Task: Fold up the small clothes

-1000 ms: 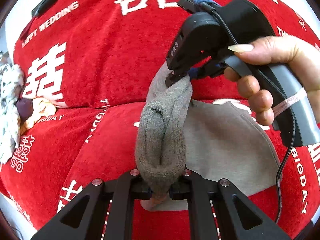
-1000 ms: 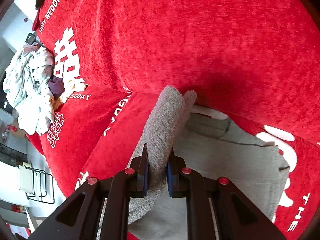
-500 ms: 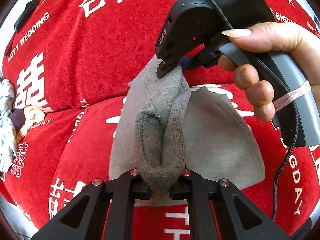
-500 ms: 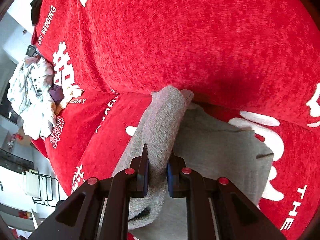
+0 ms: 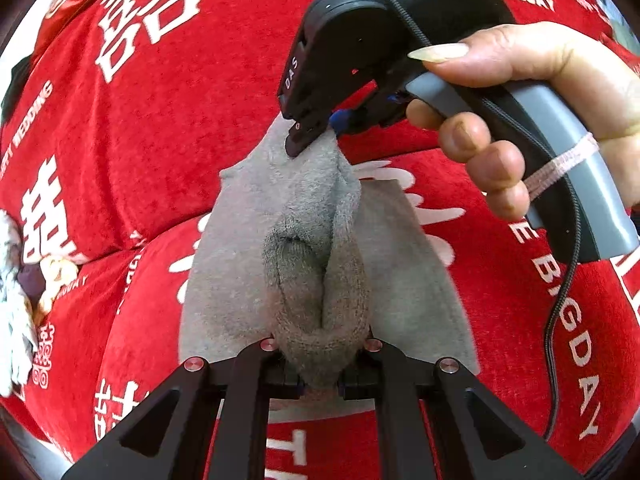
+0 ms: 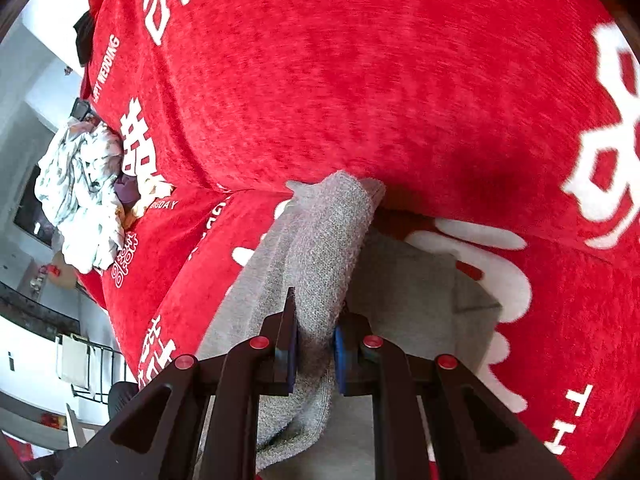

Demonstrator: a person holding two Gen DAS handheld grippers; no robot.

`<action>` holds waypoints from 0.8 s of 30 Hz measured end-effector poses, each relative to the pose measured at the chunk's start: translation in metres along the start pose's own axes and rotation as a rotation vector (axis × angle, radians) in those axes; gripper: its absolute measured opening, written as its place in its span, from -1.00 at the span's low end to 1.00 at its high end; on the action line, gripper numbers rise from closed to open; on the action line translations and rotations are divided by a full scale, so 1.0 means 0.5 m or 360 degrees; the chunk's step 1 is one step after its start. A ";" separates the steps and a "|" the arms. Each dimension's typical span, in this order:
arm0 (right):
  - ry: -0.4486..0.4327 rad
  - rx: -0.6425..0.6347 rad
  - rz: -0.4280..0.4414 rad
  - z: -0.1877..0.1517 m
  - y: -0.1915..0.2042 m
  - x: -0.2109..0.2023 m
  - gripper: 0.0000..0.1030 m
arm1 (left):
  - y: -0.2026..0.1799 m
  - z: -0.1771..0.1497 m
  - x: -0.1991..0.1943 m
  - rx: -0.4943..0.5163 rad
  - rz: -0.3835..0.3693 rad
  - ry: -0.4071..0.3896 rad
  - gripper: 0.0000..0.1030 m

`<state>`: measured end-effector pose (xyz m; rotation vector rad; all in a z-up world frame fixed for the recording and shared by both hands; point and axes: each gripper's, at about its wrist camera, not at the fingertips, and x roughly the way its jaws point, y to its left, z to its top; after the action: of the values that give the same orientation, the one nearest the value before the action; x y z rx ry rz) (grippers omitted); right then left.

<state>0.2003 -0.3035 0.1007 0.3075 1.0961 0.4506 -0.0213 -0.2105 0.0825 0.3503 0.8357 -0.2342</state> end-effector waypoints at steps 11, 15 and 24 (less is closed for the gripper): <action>-0.0011 0.0154 0.0026 -0.049 -0.105 0.022 -0.70 | -0.076 -0.010 0.050 0.0114 -0.0025 0.0092 -0.78; -0.0015 0.0186 0.0031 -0.062 -0.132 0.032 -0.71 | -0.093 -0.017 0.065 0.0135 -0.0017 0.0115 -0.78; -0.0043 0.0303 0.0051 -0.088 -0.181 0.047 -0.70 | -0.114 -0.024 0.073 0.0216 0.0045 0.0090 -0.78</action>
<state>0.1876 -0.3697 0.0222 0.4983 1.1110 0.3699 -0.0249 -0.2605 0.0352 0.4974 0.8718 -0.2561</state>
